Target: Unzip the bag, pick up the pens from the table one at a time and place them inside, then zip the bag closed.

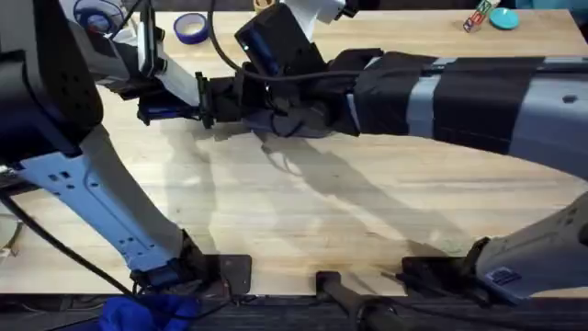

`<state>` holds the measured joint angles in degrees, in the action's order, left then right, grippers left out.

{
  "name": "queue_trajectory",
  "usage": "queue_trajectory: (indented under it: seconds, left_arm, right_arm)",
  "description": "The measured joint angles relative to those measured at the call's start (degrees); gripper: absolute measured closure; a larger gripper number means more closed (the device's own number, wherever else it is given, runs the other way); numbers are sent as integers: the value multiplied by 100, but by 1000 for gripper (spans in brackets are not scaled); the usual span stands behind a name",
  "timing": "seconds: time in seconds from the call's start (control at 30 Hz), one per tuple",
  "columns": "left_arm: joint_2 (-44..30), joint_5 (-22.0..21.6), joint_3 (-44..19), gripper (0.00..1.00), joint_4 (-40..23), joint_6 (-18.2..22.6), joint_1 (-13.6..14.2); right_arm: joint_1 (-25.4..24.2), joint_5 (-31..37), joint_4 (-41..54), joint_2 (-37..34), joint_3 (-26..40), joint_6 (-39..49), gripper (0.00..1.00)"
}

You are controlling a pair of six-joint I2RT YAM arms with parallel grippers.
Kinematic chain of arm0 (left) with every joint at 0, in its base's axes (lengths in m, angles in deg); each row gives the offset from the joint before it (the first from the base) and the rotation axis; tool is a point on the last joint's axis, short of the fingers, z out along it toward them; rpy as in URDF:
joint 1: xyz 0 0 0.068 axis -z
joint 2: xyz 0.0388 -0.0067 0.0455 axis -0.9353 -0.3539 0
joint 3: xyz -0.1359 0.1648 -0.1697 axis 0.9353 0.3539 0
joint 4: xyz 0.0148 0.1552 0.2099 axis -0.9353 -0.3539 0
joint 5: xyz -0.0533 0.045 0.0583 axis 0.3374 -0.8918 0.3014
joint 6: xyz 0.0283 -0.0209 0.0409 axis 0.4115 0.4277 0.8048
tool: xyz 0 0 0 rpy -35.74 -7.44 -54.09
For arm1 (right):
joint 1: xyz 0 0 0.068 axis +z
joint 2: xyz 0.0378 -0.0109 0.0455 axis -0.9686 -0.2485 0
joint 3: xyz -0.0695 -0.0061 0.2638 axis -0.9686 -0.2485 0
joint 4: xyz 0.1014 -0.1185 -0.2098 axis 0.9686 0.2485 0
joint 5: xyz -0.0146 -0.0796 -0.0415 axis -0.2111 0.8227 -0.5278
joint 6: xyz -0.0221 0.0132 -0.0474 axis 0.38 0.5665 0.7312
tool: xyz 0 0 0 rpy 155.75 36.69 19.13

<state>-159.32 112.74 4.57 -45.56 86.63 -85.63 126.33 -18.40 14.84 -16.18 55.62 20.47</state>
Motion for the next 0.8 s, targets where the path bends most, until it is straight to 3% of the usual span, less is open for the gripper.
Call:
queue_trajectory:
  seconds: [0.8]
  left_arm:
    - [1, 4, 0, 960, -4, 4, 0]
  right_arm:
    - [-151, 193, 940, 280, 0, 564, 969]
